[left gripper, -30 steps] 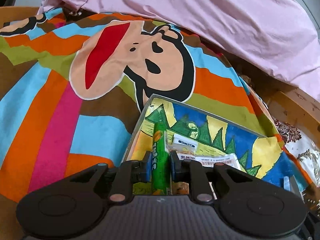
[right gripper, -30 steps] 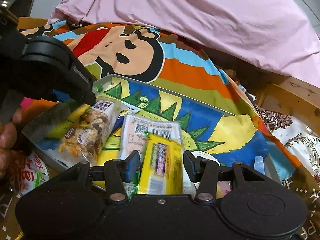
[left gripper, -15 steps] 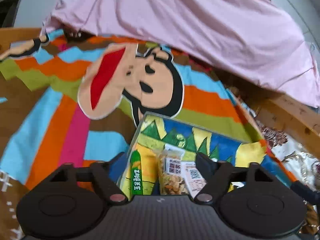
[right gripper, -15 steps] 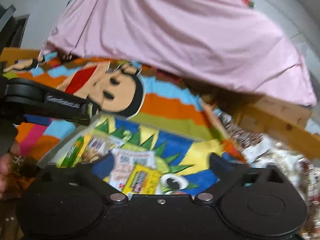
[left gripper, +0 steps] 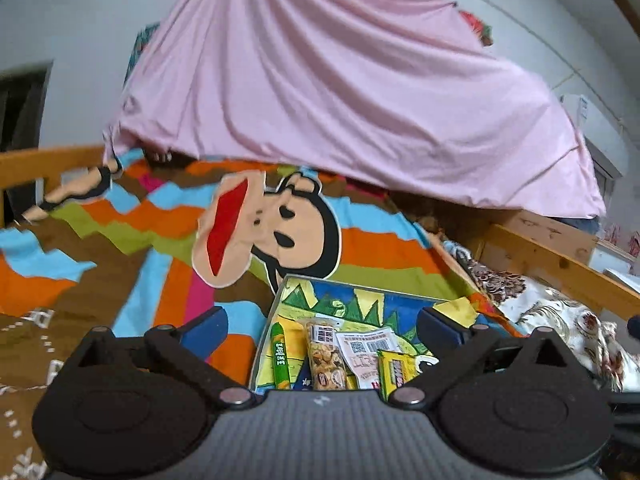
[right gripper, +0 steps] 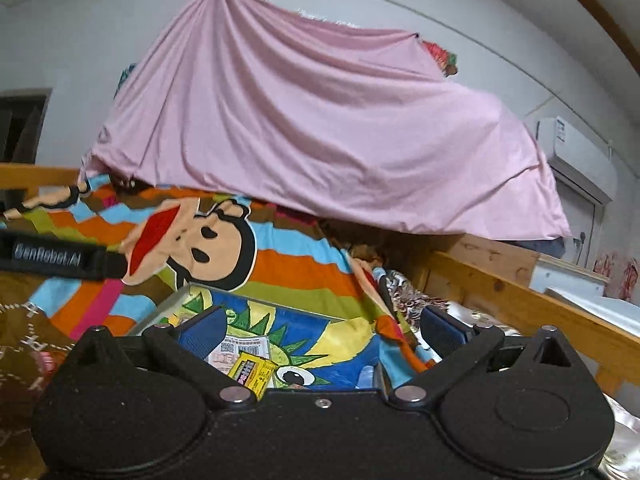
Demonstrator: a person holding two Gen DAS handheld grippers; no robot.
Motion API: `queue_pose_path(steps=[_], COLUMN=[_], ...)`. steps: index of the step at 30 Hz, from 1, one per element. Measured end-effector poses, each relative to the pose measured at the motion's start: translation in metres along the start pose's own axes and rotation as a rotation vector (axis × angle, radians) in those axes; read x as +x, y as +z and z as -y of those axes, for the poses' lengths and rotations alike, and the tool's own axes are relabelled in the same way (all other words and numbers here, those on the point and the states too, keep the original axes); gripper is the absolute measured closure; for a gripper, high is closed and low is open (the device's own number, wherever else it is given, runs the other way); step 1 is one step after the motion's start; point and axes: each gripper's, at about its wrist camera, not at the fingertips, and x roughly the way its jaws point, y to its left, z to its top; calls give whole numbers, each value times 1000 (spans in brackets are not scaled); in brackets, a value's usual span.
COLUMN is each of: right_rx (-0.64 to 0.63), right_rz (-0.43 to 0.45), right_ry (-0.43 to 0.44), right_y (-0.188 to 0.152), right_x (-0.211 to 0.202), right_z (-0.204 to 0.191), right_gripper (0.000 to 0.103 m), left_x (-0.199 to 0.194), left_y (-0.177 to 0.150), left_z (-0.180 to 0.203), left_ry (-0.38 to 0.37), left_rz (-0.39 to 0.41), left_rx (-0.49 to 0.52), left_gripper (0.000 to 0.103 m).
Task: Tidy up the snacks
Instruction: 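Lift both tools back from the tray toward the remaining snacks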
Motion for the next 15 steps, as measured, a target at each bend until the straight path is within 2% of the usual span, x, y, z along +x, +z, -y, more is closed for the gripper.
queue_pose_path(steps=[7,11,15], right_rx=[27,62,85], right_rz=[-3,-24,-42], right_ry=[16,32,33], right_y=[-7,-13,-18], right_x=[-62,-87,-105], right_z=[19,25,29], right_gripper=[1,1,1], left_x=[-70,-93,-115], left_y=[-17,-26,-30], left_z=[10,9,7], left_ry=[3,30,49], left_rz=[76,36,4], left_rx=[51,56,10], left_gripper=[1,1,1])
